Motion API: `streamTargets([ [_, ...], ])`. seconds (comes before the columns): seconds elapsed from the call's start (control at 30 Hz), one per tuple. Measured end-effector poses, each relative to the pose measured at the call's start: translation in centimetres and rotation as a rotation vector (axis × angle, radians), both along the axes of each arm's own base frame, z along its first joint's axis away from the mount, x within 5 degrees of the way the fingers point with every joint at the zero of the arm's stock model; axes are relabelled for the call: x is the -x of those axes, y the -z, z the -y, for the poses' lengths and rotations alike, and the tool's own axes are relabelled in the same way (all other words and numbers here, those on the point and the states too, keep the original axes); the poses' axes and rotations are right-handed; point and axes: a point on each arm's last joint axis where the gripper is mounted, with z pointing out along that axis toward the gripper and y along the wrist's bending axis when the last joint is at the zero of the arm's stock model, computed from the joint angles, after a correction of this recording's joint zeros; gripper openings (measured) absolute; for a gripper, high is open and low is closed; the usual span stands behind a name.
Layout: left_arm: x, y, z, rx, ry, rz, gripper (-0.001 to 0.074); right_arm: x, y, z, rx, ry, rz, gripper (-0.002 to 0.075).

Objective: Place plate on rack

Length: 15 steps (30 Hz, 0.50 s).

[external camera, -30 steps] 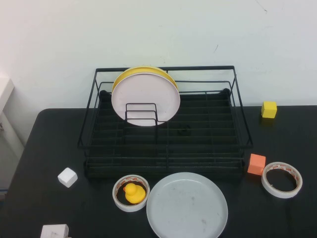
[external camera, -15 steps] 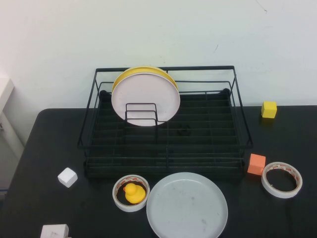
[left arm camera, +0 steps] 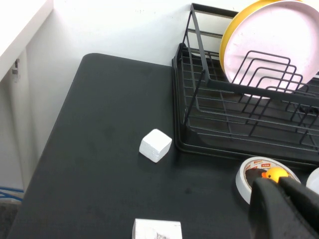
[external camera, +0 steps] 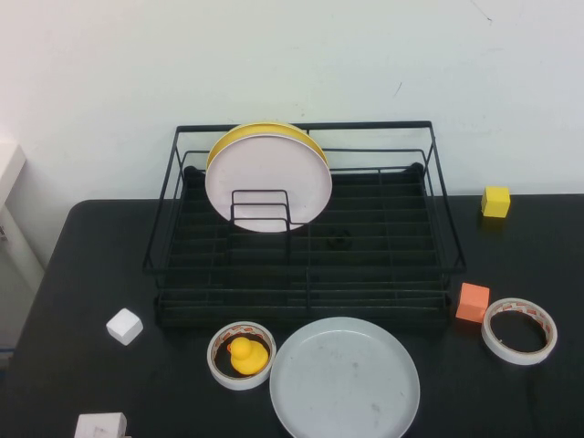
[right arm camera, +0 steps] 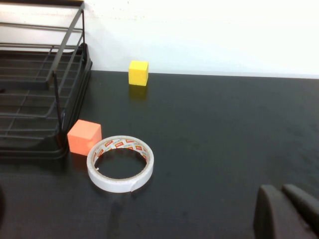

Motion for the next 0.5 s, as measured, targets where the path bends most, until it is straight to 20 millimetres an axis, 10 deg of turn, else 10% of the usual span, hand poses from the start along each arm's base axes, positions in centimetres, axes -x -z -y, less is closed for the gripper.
streamTargets([
  [0.5, -0.3, -3.1, -0.2, 0.036, -0.028, 0.355, -0.0002, -0.5, -1.8, -0.2, 0.042, -0.036, 0.229, -0.0002],
])
